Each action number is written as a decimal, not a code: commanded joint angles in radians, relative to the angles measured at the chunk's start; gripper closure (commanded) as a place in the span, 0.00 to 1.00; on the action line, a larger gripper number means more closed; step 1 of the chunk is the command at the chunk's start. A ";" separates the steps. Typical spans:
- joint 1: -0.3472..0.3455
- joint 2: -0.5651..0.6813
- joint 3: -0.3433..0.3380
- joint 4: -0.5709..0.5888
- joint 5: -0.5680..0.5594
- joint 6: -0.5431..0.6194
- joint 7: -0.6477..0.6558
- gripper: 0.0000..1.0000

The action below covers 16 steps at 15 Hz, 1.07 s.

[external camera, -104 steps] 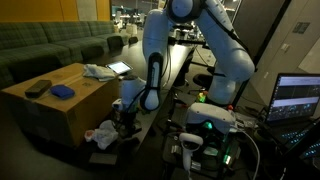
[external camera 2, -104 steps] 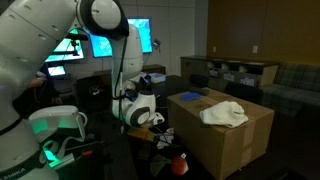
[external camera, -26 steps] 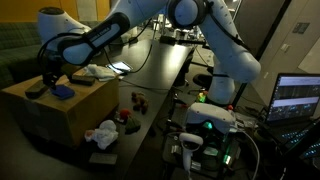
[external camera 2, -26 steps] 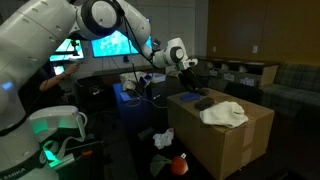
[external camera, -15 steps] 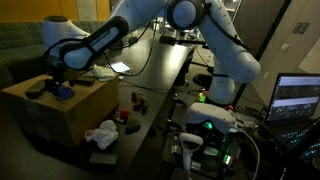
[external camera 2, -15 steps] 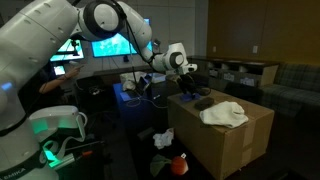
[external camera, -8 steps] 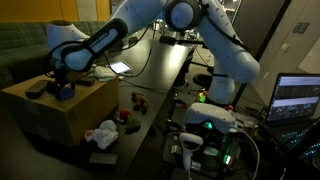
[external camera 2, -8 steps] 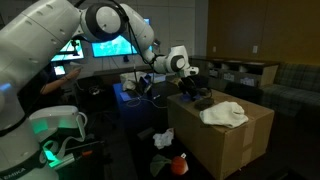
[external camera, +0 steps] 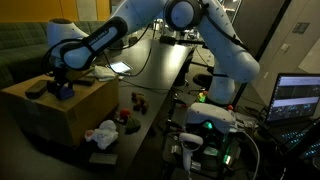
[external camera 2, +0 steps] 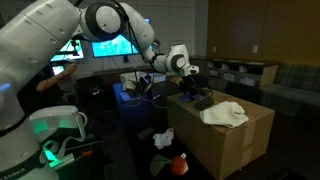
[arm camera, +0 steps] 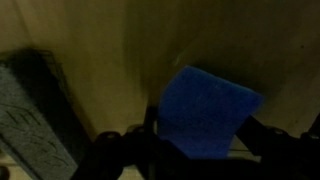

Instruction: Put the items on the table on to the box and the items on the box on to the table.

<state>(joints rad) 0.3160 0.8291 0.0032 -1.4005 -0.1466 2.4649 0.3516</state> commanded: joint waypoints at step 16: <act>0.049 -0.365 0.000 -0.529 -0.086 0.182 -0.052 0.92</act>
<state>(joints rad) 0.3495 0.5837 0.0068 -1.7608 -0.1963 2.5777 0.2975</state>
